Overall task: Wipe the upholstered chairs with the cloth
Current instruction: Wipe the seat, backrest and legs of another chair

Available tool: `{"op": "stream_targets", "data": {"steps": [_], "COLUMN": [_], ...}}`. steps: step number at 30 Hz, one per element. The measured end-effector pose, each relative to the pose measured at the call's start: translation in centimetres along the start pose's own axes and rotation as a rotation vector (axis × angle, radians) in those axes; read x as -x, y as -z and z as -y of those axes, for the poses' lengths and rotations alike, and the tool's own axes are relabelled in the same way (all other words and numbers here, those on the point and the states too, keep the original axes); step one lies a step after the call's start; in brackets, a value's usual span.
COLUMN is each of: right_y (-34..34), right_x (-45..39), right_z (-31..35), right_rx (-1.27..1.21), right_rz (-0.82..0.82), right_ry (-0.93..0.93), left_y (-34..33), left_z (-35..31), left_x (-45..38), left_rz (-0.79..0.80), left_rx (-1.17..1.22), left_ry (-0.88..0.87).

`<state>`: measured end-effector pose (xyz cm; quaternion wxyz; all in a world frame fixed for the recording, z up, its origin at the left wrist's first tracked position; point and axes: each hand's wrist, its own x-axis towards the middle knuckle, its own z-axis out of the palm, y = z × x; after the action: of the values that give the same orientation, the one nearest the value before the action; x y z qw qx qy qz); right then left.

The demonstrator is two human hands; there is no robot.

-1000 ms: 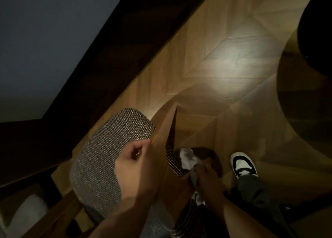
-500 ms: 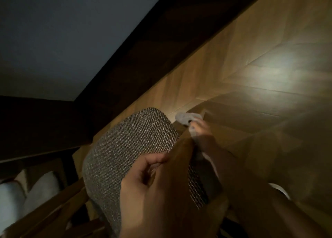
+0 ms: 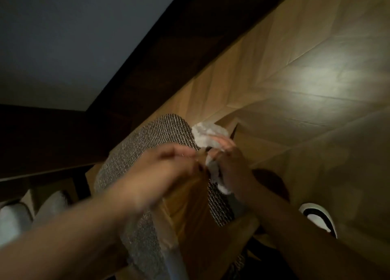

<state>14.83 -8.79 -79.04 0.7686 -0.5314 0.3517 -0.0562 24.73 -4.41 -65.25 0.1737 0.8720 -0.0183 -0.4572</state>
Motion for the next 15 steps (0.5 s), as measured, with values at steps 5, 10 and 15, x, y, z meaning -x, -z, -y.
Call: {"op": "stream_targets", "data": {"steps": [5,10,15], "right_y": [-0.7,-0.3,-0.3], "right_x": [-1.1,-7.9,-15.9], "right_z": [-0.7,-5.9,-11.7], "right_rx": [-0.258,-0.294,-0.080], "right_rz": [-0.017,-0.099,-0.128], "right_ry": [-0.233,-0.397,-0.440], "left_y": [-0.4,-2.1,-2.1], "left_z": [-1.9,2.1,3.7], "left_x": [-8.2,-13.7,-14.9], "left_rz": [-0.208,-0.318,-0.411], "left_rx": [-0.388,-0.817,-0.737], "left_ry": [-0.354,-0.710,-0.888]}}
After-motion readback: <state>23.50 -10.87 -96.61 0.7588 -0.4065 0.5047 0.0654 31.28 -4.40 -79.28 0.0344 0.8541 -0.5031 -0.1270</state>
